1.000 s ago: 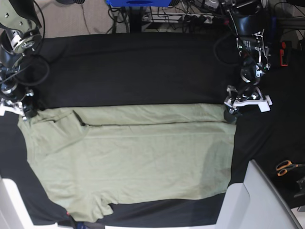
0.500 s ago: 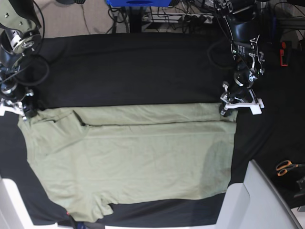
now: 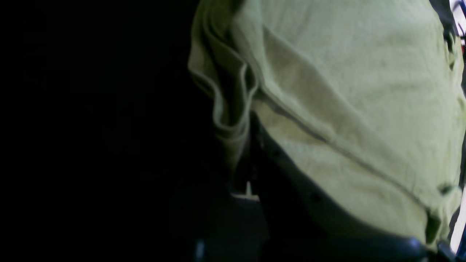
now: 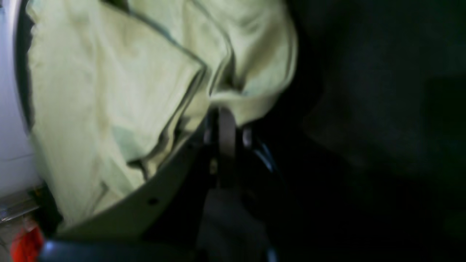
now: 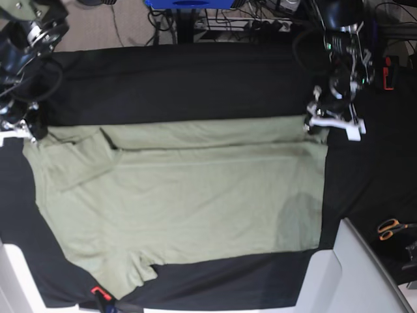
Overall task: Fold the T-shirt properly
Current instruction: 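Drag the shirt toward the robot with both grippers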
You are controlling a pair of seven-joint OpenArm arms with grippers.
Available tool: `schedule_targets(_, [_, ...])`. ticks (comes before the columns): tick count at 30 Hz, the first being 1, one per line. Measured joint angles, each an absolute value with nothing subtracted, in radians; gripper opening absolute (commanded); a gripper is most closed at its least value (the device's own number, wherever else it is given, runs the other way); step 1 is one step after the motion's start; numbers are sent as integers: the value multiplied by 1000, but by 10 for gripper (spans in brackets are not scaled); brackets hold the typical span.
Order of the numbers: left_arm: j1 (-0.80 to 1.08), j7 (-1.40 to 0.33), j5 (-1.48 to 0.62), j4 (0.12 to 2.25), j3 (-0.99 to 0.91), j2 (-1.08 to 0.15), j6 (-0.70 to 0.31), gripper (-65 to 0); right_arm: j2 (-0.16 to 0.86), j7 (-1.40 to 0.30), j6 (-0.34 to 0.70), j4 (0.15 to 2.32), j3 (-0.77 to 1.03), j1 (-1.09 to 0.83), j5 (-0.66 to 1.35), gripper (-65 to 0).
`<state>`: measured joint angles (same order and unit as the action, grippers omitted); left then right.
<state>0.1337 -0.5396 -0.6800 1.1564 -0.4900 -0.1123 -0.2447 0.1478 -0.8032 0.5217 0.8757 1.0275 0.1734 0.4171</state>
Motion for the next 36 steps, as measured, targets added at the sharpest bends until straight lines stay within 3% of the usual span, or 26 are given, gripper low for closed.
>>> schedule_targets(15, [387,-562,-661,1403,-486,-122,-239,-650,27,-921,532,1283,1026,-48,421,-650])
schedule_targets(19, [436,-562,-661,1435,-483,-142,-239,-650,10,-944,577,1319,1028,-90,417,-650])
schedule_targets(36, [488,-562,-662,1437,-487,-175,-239,-650,1,-947,580,1340,1027,-235,534,-650])
